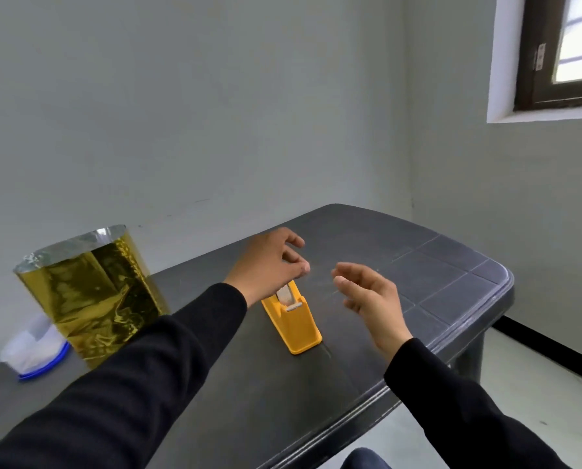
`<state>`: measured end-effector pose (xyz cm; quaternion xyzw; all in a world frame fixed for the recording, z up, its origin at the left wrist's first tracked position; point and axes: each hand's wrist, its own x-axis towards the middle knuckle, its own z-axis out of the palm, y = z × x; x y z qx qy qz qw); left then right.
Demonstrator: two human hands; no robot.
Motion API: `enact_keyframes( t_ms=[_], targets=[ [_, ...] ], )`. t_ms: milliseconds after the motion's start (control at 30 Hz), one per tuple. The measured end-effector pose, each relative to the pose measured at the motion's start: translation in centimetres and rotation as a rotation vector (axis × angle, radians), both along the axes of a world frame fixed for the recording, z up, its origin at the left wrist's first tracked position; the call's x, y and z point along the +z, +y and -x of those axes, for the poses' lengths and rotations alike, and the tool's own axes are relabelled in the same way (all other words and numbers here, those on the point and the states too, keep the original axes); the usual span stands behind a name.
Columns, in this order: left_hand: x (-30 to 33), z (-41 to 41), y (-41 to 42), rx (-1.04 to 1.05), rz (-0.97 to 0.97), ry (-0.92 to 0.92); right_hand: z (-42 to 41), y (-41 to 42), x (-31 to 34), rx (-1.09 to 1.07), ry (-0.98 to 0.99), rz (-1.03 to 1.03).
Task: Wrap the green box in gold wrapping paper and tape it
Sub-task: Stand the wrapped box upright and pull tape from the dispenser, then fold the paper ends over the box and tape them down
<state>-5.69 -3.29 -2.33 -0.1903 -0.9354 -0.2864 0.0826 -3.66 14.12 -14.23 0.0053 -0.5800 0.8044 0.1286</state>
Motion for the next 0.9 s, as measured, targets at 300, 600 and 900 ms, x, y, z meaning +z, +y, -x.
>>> enact_keyframes(
  t_ms=[300,600,900],
  targets=[
    [6.5,-3.6,-6.3,0.075,0.038,0.06,-0.5,-5.7,9.0,0.143,0.228,-0.399],
    [10.9,-7.7,-13.2,0.25,0.034,0.168,-1.0,-13.1,13.6,0.338,0.139,-0.244],
    [11.2,-10.1,-20.5,0.493,-0.29,0.573,-0.2,-18.3,18.1,0.352,0.174,-0.243]
  ],
)
